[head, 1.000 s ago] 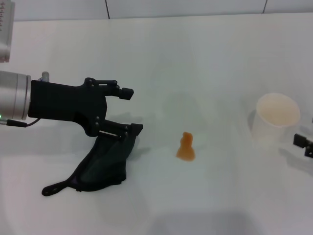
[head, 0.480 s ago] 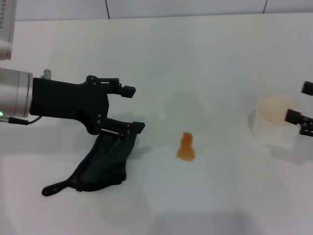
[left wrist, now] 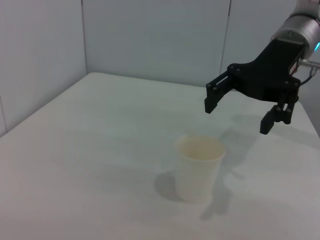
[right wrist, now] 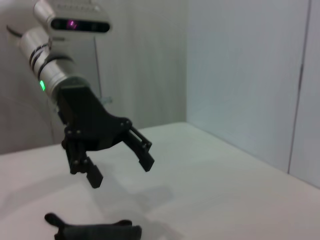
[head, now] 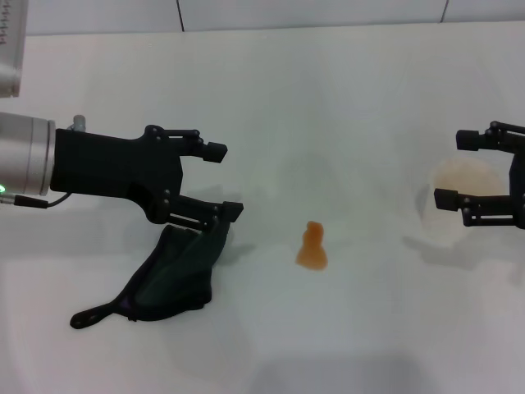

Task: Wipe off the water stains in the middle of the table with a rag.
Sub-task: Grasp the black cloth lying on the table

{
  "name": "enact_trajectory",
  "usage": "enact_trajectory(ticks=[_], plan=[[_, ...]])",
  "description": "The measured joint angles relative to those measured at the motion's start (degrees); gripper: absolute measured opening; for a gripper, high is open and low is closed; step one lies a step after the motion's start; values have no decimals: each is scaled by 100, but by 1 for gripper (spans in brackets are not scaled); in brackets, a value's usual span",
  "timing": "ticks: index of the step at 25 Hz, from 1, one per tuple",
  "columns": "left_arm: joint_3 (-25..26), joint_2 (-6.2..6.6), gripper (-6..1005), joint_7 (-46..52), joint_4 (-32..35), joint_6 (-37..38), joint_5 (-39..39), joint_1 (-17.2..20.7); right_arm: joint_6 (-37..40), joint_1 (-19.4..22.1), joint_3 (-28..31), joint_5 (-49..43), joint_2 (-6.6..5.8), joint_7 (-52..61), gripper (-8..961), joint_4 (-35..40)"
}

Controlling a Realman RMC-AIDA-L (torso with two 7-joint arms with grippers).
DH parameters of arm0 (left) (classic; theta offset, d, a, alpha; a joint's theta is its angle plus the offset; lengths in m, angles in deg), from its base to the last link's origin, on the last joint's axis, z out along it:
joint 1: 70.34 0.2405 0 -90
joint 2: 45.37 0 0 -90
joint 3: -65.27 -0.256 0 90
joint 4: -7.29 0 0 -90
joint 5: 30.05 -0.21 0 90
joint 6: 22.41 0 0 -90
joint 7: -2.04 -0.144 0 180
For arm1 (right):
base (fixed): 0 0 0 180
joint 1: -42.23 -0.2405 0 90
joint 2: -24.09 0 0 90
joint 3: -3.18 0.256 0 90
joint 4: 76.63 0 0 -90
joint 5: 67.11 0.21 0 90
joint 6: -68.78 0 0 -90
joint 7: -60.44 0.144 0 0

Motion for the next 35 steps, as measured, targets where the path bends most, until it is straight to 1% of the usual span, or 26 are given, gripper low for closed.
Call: enact_trajectory(ticks=[7,12,19,23,24,26,29,35], plan=[[0,40,890,255,0,-12,-41,0,2,-150,-199,-583,-3,644,869,644],[7,72,889,352,0,-21,-51,18,36,-337,-371,-1121,-6,1187,868,1036],[9,173,890,945,7,32,-223,14,35,-400,-423,-1193,-9,1373,868,1156],[9,272,890,1366,52,185,-434,5,-8,-402,-476,-1179,-8,1392,868,1142],[9,272,890,1366,52,185,-434,5,-43,-402,-517,-1176,-6,1393,868,1134],[9,362,890,1763,76,400,-864,-104,-121,-404,-607,-1169,-4,1394,867,1124],[9,399,889,1975,78,541,-1162,-236,-181,-405,-685,-1168,-3,1394,867,1118],[12,425,889,2179,69,691,-1649,-421,-270,-405,-802,-1148,0,1373,867,1091]])
